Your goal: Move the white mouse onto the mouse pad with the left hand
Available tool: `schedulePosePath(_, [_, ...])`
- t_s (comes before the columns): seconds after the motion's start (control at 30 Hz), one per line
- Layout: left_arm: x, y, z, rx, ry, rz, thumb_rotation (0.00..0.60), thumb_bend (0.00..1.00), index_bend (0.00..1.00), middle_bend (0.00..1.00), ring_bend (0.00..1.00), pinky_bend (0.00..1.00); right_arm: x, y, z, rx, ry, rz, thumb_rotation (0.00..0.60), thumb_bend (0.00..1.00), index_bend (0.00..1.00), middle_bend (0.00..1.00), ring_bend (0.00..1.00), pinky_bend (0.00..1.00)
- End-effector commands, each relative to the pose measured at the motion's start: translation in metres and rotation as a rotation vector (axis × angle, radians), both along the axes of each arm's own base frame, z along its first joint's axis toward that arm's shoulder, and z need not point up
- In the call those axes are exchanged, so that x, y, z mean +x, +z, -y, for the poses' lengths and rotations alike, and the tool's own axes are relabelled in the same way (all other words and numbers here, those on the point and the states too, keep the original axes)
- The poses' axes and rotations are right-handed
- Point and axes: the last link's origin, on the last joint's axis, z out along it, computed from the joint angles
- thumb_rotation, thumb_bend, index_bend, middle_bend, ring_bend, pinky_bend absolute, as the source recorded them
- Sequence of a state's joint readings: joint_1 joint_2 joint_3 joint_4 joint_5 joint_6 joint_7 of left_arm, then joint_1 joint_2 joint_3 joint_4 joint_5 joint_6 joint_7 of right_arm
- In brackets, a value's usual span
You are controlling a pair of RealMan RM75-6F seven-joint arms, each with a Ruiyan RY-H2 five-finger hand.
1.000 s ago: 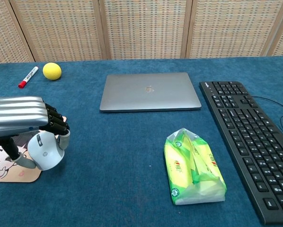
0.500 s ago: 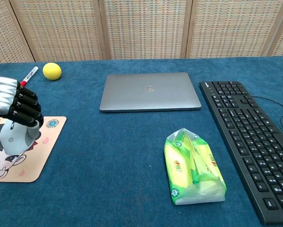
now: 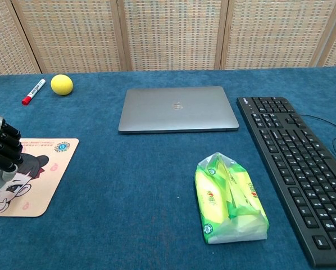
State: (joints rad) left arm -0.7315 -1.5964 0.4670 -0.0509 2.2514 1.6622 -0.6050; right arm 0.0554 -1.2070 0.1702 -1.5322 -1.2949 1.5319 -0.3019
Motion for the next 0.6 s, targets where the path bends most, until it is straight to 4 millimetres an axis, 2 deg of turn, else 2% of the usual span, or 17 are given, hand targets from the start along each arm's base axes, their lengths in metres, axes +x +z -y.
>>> schedulePosePath(0.03, [-0.014,0.005,-0.008,0.07,0.036,-0.079,0.6,0.35,0.65,0.47,0.46,0.46,-0.002,-0.001,0.002,-0.001,-0.011,-0.007,0.6,0.0,0.0,0.0,0.0,0.0])
schedulePosePath(0.3, [-0.013,-0.008,-0.016,0.095,0.051,-0.096,0.6,0.32,0.64,0.45,0.46,0.46,-0.006,-0.005,0.006,0.006,-0.034,-0.016,0.6,0.0,0.0,0.0,0.0,0.0])
schedulePosePath(0.47, [-0.01,-0.01,-0.019,0.096,0.043,-0.099,0.6,0.3,0.62,0.43,0.45,0.46,-0.008,-0.005,0.007,0.003,-0.042,-0.017,0.6,0.0,0.0,0.0,0.0,0.0])
schedulePosePath(0.6, [-0.01,-0.012,-0.02,0.096,0.035,-0.113,0.6,0.24,0.56,0.36,0.38,0.46,-0.011,-0.004,0.008,0.006,-0.051,-0.017,0.6,0.0,0.0,0.0,0.0,0.0])
